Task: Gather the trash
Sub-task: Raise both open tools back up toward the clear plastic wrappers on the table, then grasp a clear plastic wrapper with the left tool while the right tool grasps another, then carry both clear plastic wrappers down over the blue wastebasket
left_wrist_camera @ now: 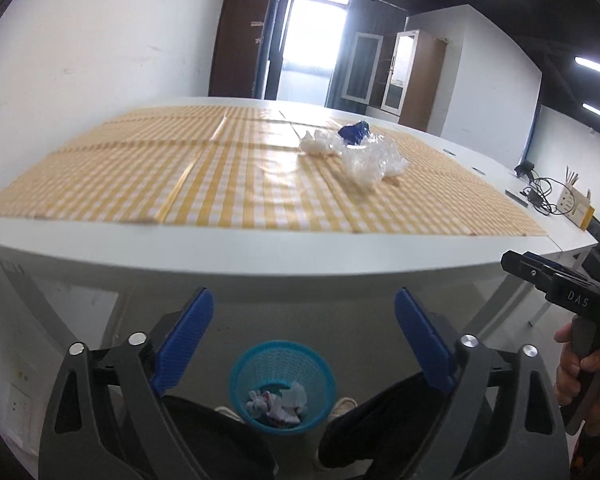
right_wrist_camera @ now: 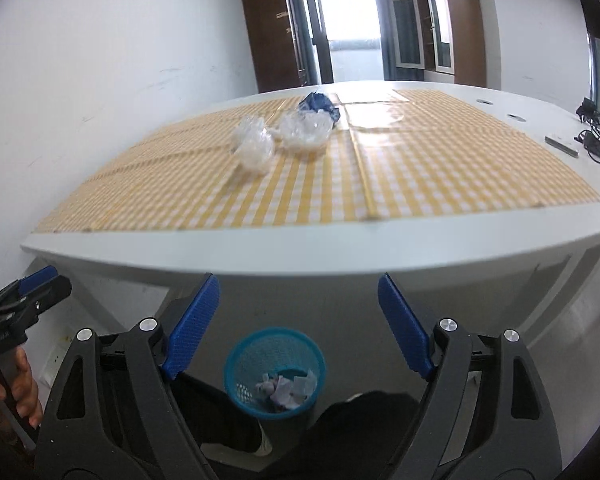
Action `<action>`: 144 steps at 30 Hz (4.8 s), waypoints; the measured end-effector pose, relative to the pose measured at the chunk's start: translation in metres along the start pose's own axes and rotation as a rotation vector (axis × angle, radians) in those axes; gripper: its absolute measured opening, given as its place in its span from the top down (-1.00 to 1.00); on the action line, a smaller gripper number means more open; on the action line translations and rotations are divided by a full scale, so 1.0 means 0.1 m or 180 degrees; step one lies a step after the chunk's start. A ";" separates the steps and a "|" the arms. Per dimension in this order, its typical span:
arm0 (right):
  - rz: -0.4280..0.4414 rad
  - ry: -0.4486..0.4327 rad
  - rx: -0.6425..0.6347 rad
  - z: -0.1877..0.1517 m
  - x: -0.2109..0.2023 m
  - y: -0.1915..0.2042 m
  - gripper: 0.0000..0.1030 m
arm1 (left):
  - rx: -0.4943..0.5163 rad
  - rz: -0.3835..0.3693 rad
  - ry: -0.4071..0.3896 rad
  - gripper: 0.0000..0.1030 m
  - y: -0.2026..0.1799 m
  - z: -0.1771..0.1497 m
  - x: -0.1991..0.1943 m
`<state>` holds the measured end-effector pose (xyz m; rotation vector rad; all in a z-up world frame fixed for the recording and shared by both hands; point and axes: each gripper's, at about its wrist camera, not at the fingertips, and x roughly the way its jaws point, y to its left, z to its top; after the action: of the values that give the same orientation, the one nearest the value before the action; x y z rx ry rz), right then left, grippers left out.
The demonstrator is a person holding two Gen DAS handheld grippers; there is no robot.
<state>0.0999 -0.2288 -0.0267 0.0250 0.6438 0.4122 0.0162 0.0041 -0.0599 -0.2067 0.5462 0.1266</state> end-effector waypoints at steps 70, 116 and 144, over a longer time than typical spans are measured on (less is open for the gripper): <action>0.0471 0.0416 -0.0097 1.57 1.64 -0.21 0.83 | -0.0212 -0.0438 0.0364 0.13 -0.18 1.20 1.27; 0.0710 0.0298 -0.0583 -0.58 -0.13 0.55 0.83 | 0.0114 -0.0510 0.0493 0.19 0.05 -0.47 -0.21; 0.0400 0.1410 -0.0481 -1.55 1.29 0.40 0.84 | 0.0068 -0.0370 0.1540 0.25 0.41 -1.34 1.16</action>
<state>0.0876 -0.1592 -0.2195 -0.1750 1.0489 0.5945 0.0403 0.0204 -0.2399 -0.2492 1.0144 -0.0455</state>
